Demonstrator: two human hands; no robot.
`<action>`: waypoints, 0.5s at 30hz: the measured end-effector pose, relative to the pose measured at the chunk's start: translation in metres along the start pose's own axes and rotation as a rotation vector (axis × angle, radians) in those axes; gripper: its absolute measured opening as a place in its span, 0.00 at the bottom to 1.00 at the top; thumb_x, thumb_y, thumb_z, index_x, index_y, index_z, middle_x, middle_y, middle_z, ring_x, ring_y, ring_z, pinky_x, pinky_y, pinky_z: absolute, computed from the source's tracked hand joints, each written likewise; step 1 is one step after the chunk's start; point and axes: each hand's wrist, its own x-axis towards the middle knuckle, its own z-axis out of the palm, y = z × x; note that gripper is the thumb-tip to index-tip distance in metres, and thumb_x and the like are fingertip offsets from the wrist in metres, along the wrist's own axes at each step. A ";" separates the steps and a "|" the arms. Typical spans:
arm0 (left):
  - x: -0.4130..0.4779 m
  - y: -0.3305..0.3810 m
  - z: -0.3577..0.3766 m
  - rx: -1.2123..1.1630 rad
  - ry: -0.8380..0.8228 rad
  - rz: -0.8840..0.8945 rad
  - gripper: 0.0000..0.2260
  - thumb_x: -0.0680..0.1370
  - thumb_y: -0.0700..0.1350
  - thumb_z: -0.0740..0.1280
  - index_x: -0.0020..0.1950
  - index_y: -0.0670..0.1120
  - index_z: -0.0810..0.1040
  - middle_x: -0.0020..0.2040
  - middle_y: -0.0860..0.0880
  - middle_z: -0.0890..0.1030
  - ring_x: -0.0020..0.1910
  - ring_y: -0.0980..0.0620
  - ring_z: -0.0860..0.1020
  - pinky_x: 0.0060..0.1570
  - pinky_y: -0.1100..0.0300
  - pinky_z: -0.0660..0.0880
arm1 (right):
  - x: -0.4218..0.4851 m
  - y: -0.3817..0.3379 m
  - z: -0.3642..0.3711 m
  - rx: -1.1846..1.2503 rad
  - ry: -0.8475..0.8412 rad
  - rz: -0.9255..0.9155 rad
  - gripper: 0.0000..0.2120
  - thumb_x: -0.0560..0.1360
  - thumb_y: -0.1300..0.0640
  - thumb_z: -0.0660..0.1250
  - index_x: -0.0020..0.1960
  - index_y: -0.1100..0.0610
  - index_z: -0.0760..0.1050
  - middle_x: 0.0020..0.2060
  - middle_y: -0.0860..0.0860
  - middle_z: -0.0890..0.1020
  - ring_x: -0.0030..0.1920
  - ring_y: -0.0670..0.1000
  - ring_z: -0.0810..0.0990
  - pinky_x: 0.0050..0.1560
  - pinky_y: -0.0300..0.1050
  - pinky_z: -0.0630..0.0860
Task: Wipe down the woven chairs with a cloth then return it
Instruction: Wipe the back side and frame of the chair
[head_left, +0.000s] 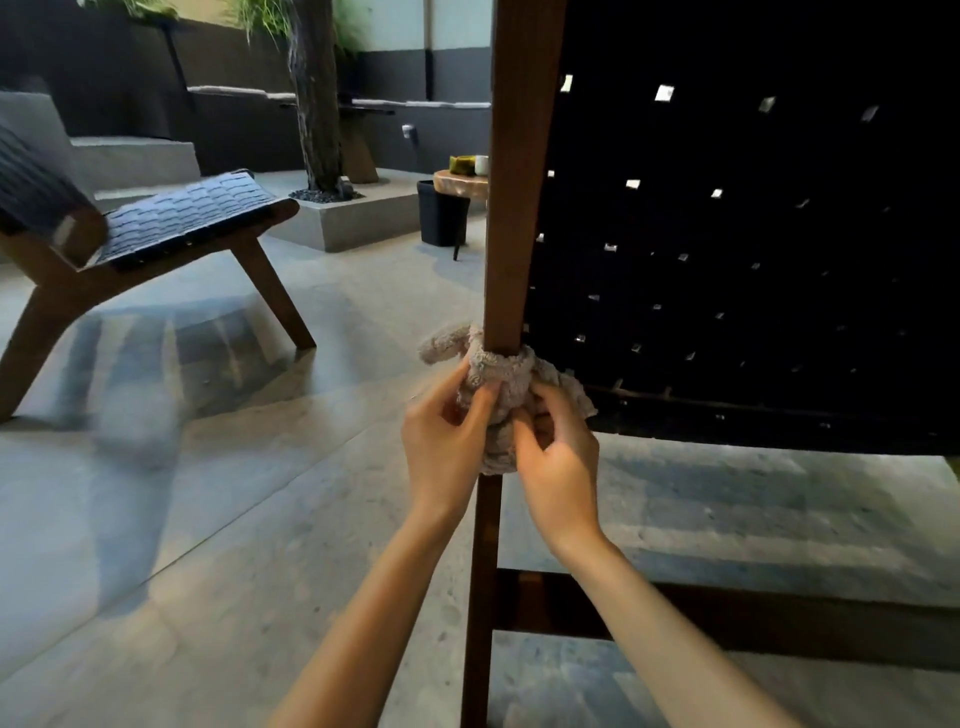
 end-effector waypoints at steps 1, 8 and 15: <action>-0.003 -0.007 0.000 0.023 -0.001 -0.005 0.07 0.78 0.44 0.67 0.52 0.53 0.82 0.42 0.50 0.83 0.42 0.47 0.81 0.43 0.45 0.80 | -0.005 0.005 -0.001 -0.030 -0.002 0.009 0.13 0.79 0.61 0.63 0.62 0.51 0.74 0.56 0.48 0.79 0.56 0.43 0.78 0.56 0.37 0.76; -0.026 -0.058 0.002 0.116 -0.123 -0.251 0.14 0.80 0.47 0.63 0.66 0.51 0.76 0.49 0.53 0.83 0.45 0.55 0.82 0.45 0.57 0.80 | -0.035 0.042 0.003 -0.239 0.047 0.143 0.21 0.79 0.57 0.64 0.71 0.51 0.69 0.58 0.47 0.77 0.58 0.42 0.75 0.55 0.22 0.68; -0.019 -0.075 0.003 0.127 -0.262 -0.248 0.15 0.82 0.45 0.57 0.68 0.57 0.70 0.52 0.58 0.79 0.49 0.62 0.78 0.55 0.54 0.77 | -0.011 0.050 0.018 -0.047 -0.113 0.406 0.16 0.82 0.55 0.58 0.68 0.50 0.72 0.57 0.45 0.78 0.53 0.40 0.76 0.46 0.23 0.69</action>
